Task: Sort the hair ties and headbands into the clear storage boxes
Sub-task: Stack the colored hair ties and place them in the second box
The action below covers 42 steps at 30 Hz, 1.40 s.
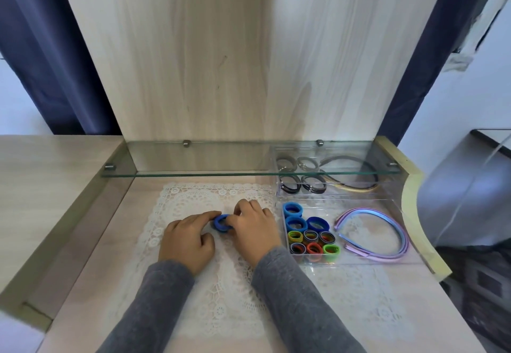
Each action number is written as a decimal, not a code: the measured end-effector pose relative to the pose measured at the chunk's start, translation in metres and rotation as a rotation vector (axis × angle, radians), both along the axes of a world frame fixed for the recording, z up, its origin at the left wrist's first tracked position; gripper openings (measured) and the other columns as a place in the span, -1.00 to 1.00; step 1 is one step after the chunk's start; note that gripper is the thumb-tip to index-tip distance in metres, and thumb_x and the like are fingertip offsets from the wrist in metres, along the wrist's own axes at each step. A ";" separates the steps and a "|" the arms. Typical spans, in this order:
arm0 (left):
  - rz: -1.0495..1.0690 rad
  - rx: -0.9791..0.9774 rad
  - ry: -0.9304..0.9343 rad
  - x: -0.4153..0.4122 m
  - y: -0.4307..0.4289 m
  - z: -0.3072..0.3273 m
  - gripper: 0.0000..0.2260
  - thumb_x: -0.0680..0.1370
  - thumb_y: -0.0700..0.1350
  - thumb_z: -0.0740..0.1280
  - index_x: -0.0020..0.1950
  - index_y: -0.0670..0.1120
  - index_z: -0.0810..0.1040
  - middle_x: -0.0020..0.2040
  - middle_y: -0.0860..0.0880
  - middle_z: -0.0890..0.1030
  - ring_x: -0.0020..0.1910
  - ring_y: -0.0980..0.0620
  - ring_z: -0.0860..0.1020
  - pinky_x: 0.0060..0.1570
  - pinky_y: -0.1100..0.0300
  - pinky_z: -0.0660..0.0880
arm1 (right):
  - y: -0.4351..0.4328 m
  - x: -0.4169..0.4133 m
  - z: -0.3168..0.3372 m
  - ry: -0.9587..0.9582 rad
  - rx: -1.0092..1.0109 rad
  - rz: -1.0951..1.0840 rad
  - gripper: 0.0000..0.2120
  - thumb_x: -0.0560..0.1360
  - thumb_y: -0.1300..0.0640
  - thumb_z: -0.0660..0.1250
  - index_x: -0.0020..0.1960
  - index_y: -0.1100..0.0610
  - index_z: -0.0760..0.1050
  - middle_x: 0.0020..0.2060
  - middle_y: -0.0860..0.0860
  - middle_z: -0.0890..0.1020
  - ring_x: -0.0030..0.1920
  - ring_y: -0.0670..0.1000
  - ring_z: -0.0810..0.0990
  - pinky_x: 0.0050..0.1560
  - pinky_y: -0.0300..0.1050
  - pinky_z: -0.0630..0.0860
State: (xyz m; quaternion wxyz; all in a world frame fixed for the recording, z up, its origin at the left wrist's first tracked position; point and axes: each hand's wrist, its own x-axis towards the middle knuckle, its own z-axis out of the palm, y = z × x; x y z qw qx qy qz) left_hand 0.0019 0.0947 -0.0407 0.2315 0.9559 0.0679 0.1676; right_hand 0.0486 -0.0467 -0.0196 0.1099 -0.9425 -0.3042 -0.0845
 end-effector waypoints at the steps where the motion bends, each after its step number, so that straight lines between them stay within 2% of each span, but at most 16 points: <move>1: -0.002 0.000 0.004 -0.001 -0.001 0.000 -0.49 0.36 -0.09 0.12 0.28 0.09 0.54 0.14 0.06 0.63 0.12 -0.02 0.54 0.24 0.13 0.33 | -0.002 -0.002 0.000 0.001 -0.002 -0.005 -0.75 0.52 0.16 0.26 0.19 0.04 0.53 0.07 0.04 0.44 0.13 0.09 0.37 0.09 0.01 0.37; 4: -0.003 -0.013 0.027 -0.001 -0.003 -0.001 -0.55 0.43 -0.18 0.23 0.29 0.09 0.53 0.18 0.06 0.61 0.15 -0.01 0.53 0.27 0.13 0.32 | -0.006 -0.005 0.001 0.006 -0.003 -0.012 -0.74 0.53 0.17 0.24 0.21 0.04 0.51 0.09 0.05 0.43 0.14 0.09 0.36 0.09 0.01 0.37; 11: -0.009 -0.095 0.044 -0.009 -0.011 0.005 -0.54 0.43 -0.26 0.28 0.26 0.11 0.55 0.14 0.06 0.63 0.13 0.00 0.54 0.27 0.08 0.37 | -0.012 -0.011 0.010 -0.023 -0.040 0.018 -0.73 0.51 0.20 0.26 0.18 0.07 0.54 0.07 0.04 0.42 0.14 0.10 0.35 0.09 0.00 0.34; 14: -0.012 -0.134 0.022 -0.014 -0.015 0.010 -0.57 0.43 -0.23 0.24 0.23 0.12 0.57 0.11 0.08 0.64 0.10 0.00 0.55 0.25 0.04 0.40 | -0.020 -0.011 0.019 -0.041 -0.029 0.036 -0.75 0.53 0.16 0.26 0.19 0.03 0.55 0.06 0.03 0.44 0.12 0.08 0.36 0.06 0.00 0.33; 19: -0.070 -0.237 -0.052 -0.014 -0.035 0.028 -0.57 0.39 -0.22 0.22 0.16 0.16 0.58 0.07 0.21 0.62 -0.12 0.11 0.53 0.16 -0.04 0.46 | -0.052 -0.006 0.045 -0.010 -0.010 0.049 -0.77 0.55 0.05 0.28 0.18 -0.05 0.56 0.04 0.00 0.46 0.09 0.05 0.40 -0.03 -0.07 0.36; 22: -0.130 -0.293 -0.095 -0.009 -0.052 0.039 -0.53 0.33 -0.14 0.13 0.16 0.15 0.59 0.08 0.23 0.62 0.05 0.11 0.56 0.18 -0.01 0.46 | -0.074 -0.001 0.063 -0.037 -0.020 0.052 -0.77 0.54 0.04 0.29 0.18 -0.07 0.57 0.02 0.00 0.49 0.06 0.05 0.44 -0.10 -0.12 0.31; 25: -0.189 -0.337 -0.115 0.002 -0.075 0.046 -0.52 0.34 -0.15 0.13 0.17 0.16 0.57 0.11 0.22 0.61 0.02 0.10 0.56 0.16 -0.04 0.47 | -0.101 0.008 0.075 -0.105 -0.066 0.042 -0.78 0.54 0.02 0.29 0.16 -0.06 0.59 -0.01 0.01 0.52 0.02 0.06 0.47 -0.14 -0.12 0.31; 27: -0.227 -0.356 -0.118 0.008 -0.089 0.048 -0.52 0.34 -0.16 0.14 0.19 0.15 0.57 0.13 0.19 0.61 -0.05 0.08 0.55 0.14 -0.05 0.49 | -0.117 0.013 0.078 -0.155 -0.079 0.030 -0.81 0.50 0.04 0.35 0.09 -0.04 0.63 -0.07 0.03 0.55 -0.06 0.11 0.51 -0.20 -0.10 0.35; 30: -0.281 -0.359 -0.102 0.020 -0.110 0.047 -0.51 0.36 -0.18 0.16 0.22 0.13 0.55 0.18 0.14 0.60 0.12 0.05 0.55 0.20 -0.03 0.47 | -0.141 0.020 0.075 -0.194 -0.091 -0.007 -0.85 0.32 0.11 0.53 -0.11 -0.01 0.68 -0.24 0.02 0.58 -0.27 0.12 0.56 -0.34 -0.13 0.34; 32: -0.311 -0.378 -0.085 0.029 -0.121 0.045 -0.51 0.38 -0.23 0.19 0.24 0.12 0.54 0.20 0.12 0.60 0.17 0.05 0.53 0.25 -0.01 0.45 | -0.154 0.024 0.070 -0.225 -0.116 -0.019 -0.82 0.26 0.12 0.58 -0.16 -0.02 0.67 -0.28 0.00 0.57 -0.33 0.09 0.54 -0.38 -0.13 0.38; 37: -0.382 -0.361 -0.061 0.048 -0.143 0.037 -0.50 0.39 -0.21 0.20 0.27 0.15 0.52 0.21 0.12 0.57 0.13 0.07 0.52 0.22 -0.05 0.45 | -0.180 0.029 0.058 -0.274 -0.155 -0.068 -0.72 0.17 0.15 0.63 -0.17 -0.04 0.66 -0.22 0.00 0.57 -0.30 0.08 0.56 -0.37 -0.10 0.42; 40: -0.409 -0.331 -0.042 0.055 -0.148 0.028 -0.51 0.43 -0.23 0.22 0.30 0.15 0.50 0.15 0.09 0.58 -0.02 0.10 0.50 0.17 -0.11 0.47 | -0.187 0.032 0.045 -0.265 -0.166 -0.088 -0.66 0.14 0.18 0.64 -0.13 -0.04 0.66 -0.19 0.01 0.58 -0.26 0.07 0.58 -0.33 -0.06 0.48; 42: -0.411 -0.324 -0.041 0.059 -0.149 0.023 -0.54 0.44 -0.16 0.17 0.29 0.16 0.49 0.18 0.13 0.57 0.06 0.12 0.51 0.21 -0.09 0.45 | -0.190 0.034 0.036 -0.242 -0.169 -0.100 -0.62 0.15 0.20 0.62 -0.09 -0.04 0.66 -0.17 0.00 0.58 -0.23 0.07 0.59 -0.32 -0.04 0.51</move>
